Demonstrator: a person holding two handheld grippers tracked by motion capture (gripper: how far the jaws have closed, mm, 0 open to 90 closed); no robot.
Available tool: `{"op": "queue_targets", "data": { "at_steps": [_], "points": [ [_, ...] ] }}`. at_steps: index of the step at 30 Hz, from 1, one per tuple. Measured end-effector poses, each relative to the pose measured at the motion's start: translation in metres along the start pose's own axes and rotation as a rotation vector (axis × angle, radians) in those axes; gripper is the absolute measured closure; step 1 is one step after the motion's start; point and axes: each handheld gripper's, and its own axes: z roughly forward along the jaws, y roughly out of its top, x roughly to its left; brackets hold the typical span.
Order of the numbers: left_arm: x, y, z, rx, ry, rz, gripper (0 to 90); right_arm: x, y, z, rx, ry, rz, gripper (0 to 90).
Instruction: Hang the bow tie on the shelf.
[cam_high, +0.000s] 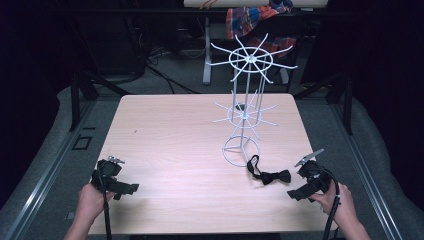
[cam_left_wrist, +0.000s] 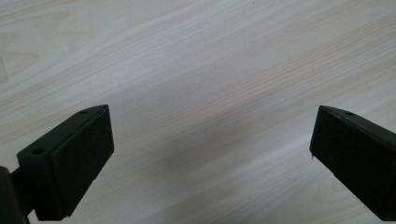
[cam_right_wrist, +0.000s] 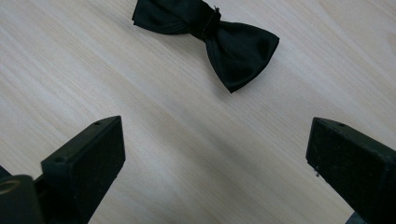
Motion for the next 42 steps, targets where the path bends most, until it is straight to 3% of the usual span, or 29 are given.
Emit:
{"op": "queue_targets", "data": {
  "at_steps": [2, 5, 7, 10, 12, 13, 16, 20, 42],
  "points": [
    [0.000, 0.000, 0.001, 0.001, 0.001, 0.006, 0.0, 0.000, 0.001, 0.002, -0.001, 0.017, -0.003, 3.0],
    [-0.001, 0.000, 0.001, 0.001, 0.001, 0.006, 0.0, 0.000, 0.001, 0.001, 0.007, 0.001, -0.005, 2.2],
    [-0.001, 0.000, 0.000, 0.002, 0.002, 0.000, 0.0, 0.001, 0.002, 0.002, -0.016, 0.027, 0.009, 1.2],
    [0.000, -0.001, 0.000, 0.006, 0.002, 0.002, 0.0, 0.003, 0.005, 0.003, -0.036, 0.027, 0.010, 0.1],
    [0.000, -0.001, 0.001, 0.007, 0.003, 0.001, 0.0, 0.003, 0.008, 0.001, -0.015, 0.003, -0.015, 0.0],
    [0.000, -0.001, 0.001, 0.007, 0.003, 0.001, 0.0, 0.004, 0.009, 0.002, -0.026, 0.034, -0.008, 0.0],
    [-0.001, 0.000, 0.001, 0.009, 0.003, 0.003, 0.0, 0.006, 0.014, 0.001, -0.028, 0.010, -0.025, 0.0],
    [-0.001, 0.000, 0.001, 0.011, 0.003, 0.003, 0.0, 0.009, 0.017, 0.002, -0.049, 0.028, -0.023, 0.0],
    [-0.001, 0.000, 0.001, 0.012, 0.007, 0.006, 0.0, 0.037, 0.054, 0.012, -0.058, 0.009, -0.151, 0.0]
  ]
}}
